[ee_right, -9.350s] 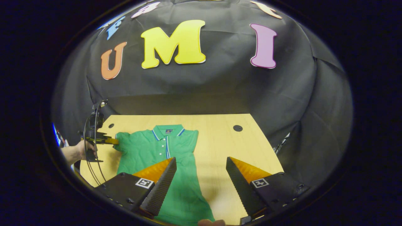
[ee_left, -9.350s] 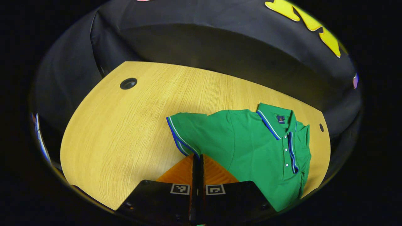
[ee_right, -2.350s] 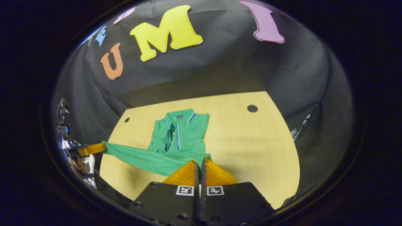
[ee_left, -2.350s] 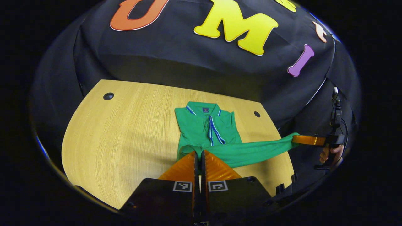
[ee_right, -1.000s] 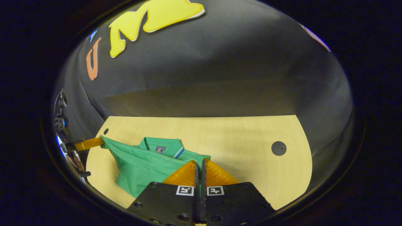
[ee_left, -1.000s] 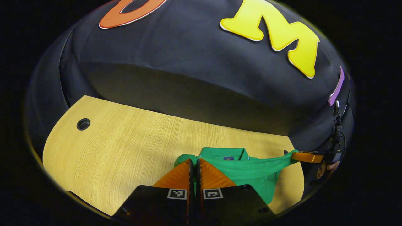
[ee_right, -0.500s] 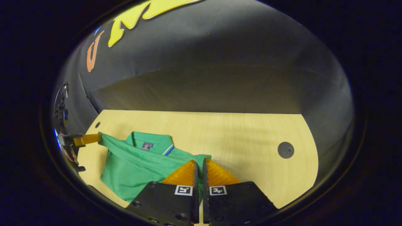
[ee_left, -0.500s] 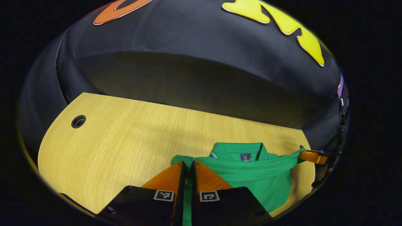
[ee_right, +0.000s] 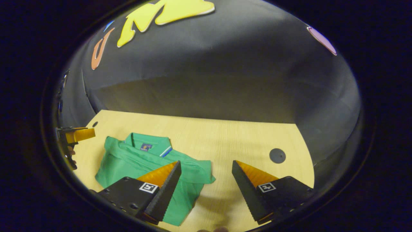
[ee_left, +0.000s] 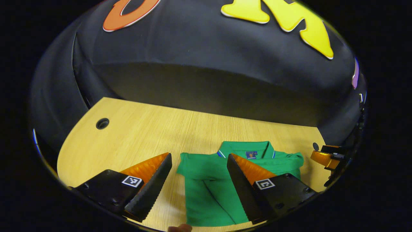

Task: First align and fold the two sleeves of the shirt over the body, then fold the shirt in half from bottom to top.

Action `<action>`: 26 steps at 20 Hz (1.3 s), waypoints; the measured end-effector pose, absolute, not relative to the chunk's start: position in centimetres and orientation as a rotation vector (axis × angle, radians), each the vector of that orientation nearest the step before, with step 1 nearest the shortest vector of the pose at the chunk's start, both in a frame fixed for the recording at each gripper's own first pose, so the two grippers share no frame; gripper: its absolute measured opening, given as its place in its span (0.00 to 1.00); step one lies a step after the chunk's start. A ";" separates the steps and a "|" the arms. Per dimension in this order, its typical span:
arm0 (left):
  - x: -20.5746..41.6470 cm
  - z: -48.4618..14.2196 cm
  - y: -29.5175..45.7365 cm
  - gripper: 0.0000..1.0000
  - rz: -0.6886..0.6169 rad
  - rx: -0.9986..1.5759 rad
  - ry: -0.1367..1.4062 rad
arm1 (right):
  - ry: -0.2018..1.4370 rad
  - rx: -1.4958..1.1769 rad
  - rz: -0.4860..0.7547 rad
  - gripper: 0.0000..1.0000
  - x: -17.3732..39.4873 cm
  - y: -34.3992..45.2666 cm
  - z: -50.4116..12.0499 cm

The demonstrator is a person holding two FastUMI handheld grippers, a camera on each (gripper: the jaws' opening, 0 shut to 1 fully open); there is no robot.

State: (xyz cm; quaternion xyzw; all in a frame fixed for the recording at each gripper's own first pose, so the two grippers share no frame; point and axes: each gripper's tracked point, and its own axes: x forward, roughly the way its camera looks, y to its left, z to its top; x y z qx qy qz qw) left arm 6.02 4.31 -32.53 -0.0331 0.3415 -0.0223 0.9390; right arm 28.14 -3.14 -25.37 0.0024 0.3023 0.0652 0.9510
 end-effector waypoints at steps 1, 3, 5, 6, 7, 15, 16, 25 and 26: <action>5.6 -30.8 4.1 1.00 -0.042 -0.058 0.663 | 0.579 0.003 0.130 0.96 27.5 -3.2 -23.7; 4.9 -28.2 3.2 1.00 -0.036 -0.065 0.592 | 0.499 0.000 0.128 0.96 25.9 -2.9 -20.1; 3.7 -24.7 2.1 1.00 -0.038 -0.074 0.512 | 0.406 -0.004 0.127 0.96 23.5 -2.1 -15.5; 3.2 -22.7 2.2 1.00 -0.039 -0.068 0.465 | 0.357 -0.003 0.127 0.96 22.2 -1.7 -13.2; 2.5 -20.7 2.1 1.00 -0.040 -0.054 0.423 | 0.309 -0.002 0.126 0.96 20.6 -1.3 -10.8; -9.1 -7.2 -0.4 1.00 -0.091 -0.030 0.218 | 0.007 0.015 0.049 0.99 5.3 1.5 3.2; -10.7 -6.1 -0.5 1.00 -0.100 -0.034 0.200 | -0.018 0.010 0.043 0.96 3.5 2.1 3.8; -18.0 -2.6 1.9 1.00 -0.113 -0.025 0.104 | -0.044 -0.020 0.021 0.97 -5.3 5.9 3.8; -18.1 -2.7 1.7 1.00 -0.111 -0.020 0.104 | -0.048 -0.014 0.022 0.95 -6.0 6.1 4.0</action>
